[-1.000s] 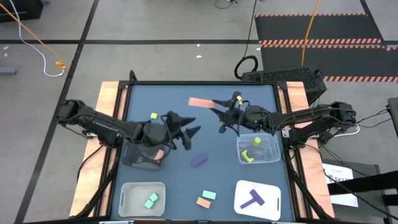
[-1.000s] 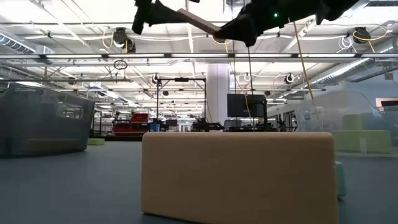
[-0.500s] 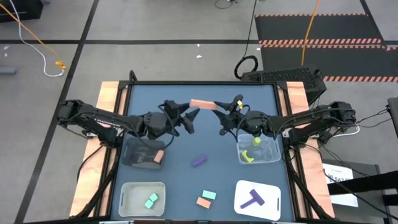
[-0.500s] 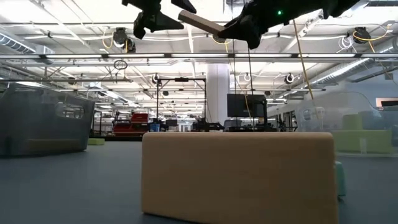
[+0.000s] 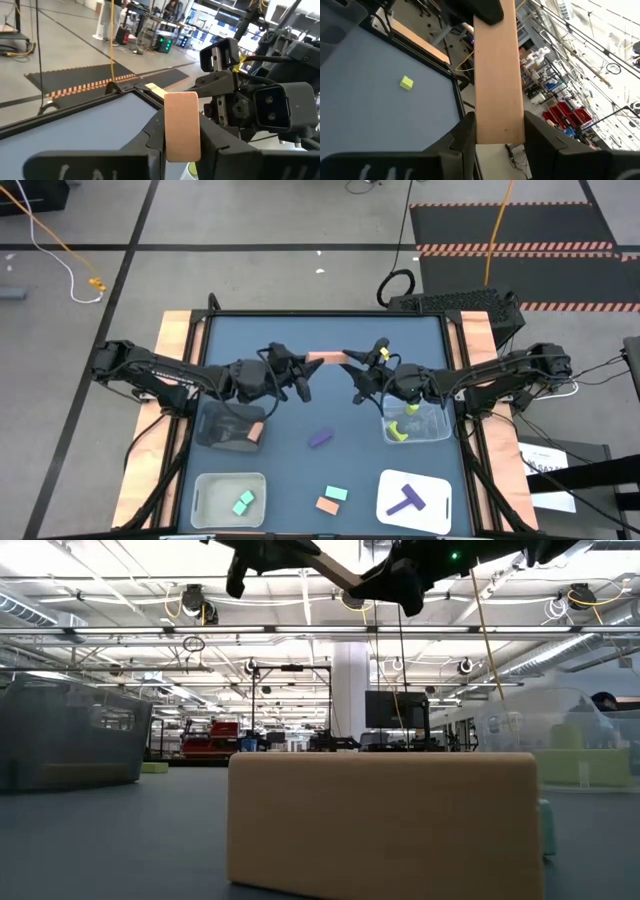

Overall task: Sort & place blocks by color
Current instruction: Put the top brown block into the black bin

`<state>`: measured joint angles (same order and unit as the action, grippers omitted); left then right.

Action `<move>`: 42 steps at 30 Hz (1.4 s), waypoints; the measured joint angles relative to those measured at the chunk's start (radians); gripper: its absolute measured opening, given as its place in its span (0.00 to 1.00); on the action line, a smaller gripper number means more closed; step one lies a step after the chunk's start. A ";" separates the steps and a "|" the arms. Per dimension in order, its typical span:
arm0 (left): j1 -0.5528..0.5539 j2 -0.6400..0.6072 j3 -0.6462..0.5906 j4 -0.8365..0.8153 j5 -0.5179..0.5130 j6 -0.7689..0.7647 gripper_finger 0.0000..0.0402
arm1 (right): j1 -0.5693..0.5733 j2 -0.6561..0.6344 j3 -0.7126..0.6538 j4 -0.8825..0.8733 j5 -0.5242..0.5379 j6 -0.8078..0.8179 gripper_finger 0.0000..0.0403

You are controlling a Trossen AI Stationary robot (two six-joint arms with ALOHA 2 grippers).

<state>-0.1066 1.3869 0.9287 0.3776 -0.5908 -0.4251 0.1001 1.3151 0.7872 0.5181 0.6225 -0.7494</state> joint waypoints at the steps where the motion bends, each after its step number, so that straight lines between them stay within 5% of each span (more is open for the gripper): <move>1: 0.001 0.000 0.000 0.002 0.009 0.005 0.14 | 0.000 0.000 0.000 -0.001 0.003 0.000 0.28; 9: 0.002 0.000 -0.002 0.044 0.020 0.083 0.14 | -0.002 -0.003 0.000 -0.046 0.013 0.132 0.59; 13: 0.003 0.001 -0.002 0.113 0.016 0.156 0.14 | -0.010 -0.003 0.000 -0.173 0.111 0.258 0.70; 25: -0.027 -0.019 -0.001 0.154 0.042 0.315 0.14 | -0.021 -0.002 0.000 -0.478 0.134 0.663 0.74; 30: -0.074 -0.042 -0.001 -0.114 0.083 0.129 0.14 | -0.020 -0.002 0.000 -0.493 0.115 0.734 0.71; 42: -0.268 -0.221 -0.004 -0.963 0.149 -0.677 0.14 | -0.019 -0.002 -0.033 -0.431 -0.300 0.836 0.70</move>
<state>-0.3749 1.1658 0.9245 -0.5852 -0.4421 -1.1020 0.0807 1.3132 0.7544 0.0867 0.3229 0.0867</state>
